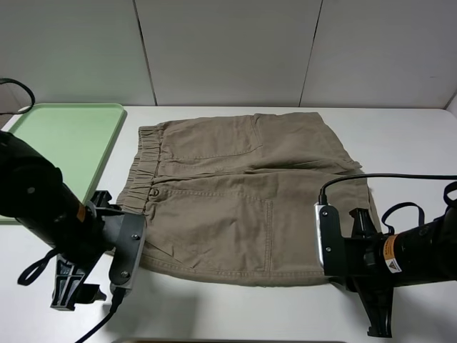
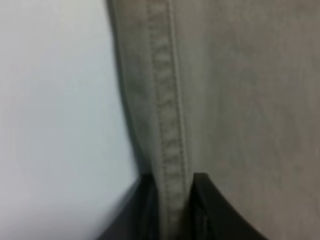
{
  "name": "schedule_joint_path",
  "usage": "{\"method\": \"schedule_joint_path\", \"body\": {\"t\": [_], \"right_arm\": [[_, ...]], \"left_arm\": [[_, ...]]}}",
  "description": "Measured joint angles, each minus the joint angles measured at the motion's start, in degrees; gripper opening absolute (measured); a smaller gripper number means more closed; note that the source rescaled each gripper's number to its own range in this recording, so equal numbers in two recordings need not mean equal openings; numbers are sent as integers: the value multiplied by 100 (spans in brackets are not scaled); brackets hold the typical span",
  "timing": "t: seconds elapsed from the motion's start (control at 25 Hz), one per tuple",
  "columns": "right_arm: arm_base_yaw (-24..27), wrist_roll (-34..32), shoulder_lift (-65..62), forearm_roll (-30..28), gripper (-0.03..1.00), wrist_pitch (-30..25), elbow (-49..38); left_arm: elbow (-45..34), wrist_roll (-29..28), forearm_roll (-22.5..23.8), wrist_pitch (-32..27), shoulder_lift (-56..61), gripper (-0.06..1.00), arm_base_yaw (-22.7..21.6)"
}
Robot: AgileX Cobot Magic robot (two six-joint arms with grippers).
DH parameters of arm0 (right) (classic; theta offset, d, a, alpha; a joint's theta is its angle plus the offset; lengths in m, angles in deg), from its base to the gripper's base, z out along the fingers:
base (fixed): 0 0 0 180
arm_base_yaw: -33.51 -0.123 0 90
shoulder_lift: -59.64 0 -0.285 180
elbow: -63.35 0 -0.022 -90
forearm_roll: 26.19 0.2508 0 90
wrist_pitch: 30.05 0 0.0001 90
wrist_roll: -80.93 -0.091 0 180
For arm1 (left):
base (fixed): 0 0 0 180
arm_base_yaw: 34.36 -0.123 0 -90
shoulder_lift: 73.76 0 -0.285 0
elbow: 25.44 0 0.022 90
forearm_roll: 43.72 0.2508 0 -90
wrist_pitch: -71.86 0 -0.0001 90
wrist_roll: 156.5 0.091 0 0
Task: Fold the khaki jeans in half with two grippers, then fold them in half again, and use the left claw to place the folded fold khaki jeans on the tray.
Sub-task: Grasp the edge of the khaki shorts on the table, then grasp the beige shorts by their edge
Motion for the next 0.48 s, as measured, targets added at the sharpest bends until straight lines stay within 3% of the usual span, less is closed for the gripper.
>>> {"method": "schedule_joint_path", "body": {"t": [0.16, 0.48], "right_arm": [[0, 0, 0, -16, 1, -78, 0], [0, 0, 0, -77, 0, -94, 0]], "left_arm": [[0, 6, 31, 203, -18, 90, 0], [0, 112, 278, 265, -18, 89, 0]]}}
